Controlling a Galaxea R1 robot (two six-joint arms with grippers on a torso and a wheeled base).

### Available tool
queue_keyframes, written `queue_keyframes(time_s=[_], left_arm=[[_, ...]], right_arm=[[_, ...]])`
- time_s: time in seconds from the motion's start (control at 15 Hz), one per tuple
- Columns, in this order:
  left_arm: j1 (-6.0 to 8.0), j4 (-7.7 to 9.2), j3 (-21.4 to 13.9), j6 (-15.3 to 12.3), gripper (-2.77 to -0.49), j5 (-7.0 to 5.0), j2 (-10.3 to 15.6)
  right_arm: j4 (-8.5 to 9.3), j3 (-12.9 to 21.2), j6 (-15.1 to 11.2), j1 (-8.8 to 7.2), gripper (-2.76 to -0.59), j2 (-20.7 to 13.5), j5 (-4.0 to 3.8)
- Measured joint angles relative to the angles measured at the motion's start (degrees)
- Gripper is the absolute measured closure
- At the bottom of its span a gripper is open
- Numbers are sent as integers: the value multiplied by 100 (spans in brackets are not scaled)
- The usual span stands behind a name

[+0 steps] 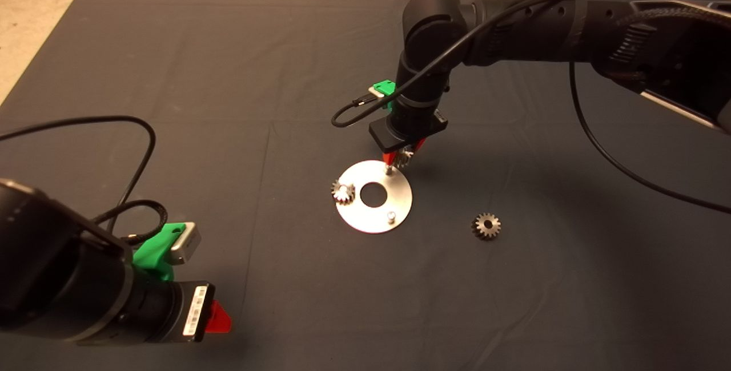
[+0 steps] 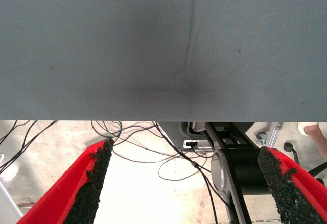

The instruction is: Install three planetary gears onto the carrier pins

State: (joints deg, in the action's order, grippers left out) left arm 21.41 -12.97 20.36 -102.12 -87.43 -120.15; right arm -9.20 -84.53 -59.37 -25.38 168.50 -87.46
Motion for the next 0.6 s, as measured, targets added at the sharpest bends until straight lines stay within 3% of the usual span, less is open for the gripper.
queue_keyframes(time_s=[0.6], left_arm=[[0,0,0,-2,-204,0,1]], right_arm=[[-88,-185,105,50,-113,77,-2]])
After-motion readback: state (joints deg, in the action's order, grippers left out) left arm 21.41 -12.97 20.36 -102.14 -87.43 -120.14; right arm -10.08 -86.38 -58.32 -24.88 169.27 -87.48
